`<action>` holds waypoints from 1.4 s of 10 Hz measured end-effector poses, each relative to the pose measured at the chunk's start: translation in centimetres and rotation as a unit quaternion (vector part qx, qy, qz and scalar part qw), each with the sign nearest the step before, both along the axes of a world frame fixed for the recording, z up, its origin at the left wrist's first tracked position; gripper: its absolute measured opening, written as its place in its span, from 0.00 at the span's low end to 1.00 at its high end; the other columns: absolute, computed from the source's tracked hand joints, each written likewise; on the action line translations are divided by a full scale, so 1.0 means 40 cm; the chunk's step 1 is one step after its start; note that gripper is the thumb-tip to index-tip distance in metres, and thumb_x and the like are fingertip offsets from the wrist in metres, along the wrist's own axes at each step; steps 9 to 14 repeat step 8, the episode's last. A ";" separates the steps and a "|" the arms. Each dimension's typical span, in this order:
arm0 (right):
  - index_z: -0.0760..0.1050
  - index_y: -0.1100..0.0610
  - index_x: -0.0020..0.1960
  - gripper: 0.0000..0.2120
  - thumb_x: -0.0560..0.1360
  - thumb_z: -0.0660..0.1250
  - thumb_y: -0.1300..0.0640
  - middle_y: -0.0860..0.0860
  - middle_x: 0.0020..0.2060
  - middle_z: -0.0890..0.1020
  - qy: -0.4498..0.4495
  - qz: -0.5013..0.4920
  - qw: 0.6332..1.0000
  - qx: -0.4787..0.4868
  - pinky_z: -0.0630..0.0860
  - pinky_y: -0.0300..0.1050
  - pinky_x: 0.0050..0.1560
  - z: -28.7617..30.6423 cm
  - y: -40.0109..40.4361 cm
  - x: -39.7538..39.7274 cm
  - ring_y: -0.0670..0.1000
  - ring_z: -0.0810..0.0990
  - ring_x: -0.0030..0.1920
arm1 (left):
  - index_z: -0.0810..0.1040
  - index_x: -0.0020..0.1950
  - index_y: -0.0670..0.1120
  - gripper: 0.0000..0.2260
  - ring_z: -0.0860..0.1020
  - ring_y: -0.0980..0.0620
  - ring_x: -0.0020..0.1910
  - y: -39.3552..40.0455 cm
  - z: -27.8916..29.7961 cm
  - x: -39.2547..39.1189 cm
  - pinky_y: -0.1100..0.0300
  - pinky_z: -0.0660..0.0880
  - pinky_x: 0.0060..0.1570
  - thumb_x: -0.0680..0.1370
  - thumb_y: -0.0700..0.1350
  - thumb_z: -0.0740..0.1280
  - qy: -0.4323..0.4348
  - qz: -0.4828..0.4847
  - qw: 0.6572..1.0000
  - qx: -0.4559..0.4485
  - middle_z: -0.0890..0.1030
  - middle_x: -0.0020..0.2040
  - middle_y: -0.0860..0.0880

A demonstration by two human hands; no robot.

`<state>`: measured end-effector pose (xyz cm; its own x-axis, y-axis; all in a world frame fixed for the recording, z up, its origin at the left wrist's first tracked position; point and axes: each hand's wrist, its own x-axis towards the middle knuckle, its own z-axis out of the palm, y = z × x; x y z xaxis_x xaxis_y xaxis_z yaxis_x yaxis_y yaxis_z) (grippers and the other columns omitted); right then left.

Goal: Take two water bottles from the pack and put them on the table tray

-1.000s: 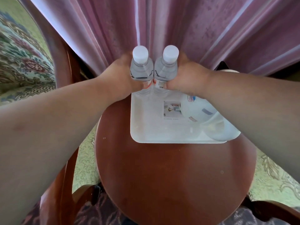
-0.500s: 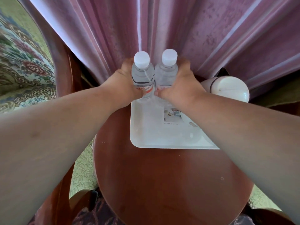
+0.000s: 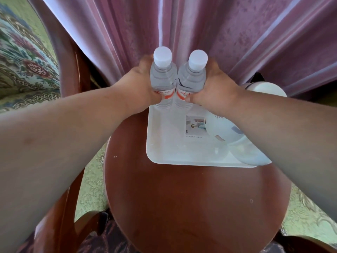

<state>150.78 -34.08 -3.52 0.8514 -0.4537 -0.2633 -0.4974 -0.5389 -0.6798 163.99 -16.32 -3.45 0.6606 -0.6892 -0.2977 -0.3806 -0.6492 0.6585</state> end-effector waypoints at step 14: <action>0.55 0.50 0.77 0.51 0.63 0.81 0.44 0.53 0.64 0.77 0.095 -0.028 0.995 -0.012 0.75 0.45 0.45 0.135 0.009 -0.021 0.57 0.81 0.56 | 0.53 0.81 0.57 0.52 0.79 0.51 0.61 0.023 0.077 -0.011 0.55 0.76 0.61 0.67 0.46 0.83 0.032 0.021 0.998 -0.055 0.75 0.68 0.53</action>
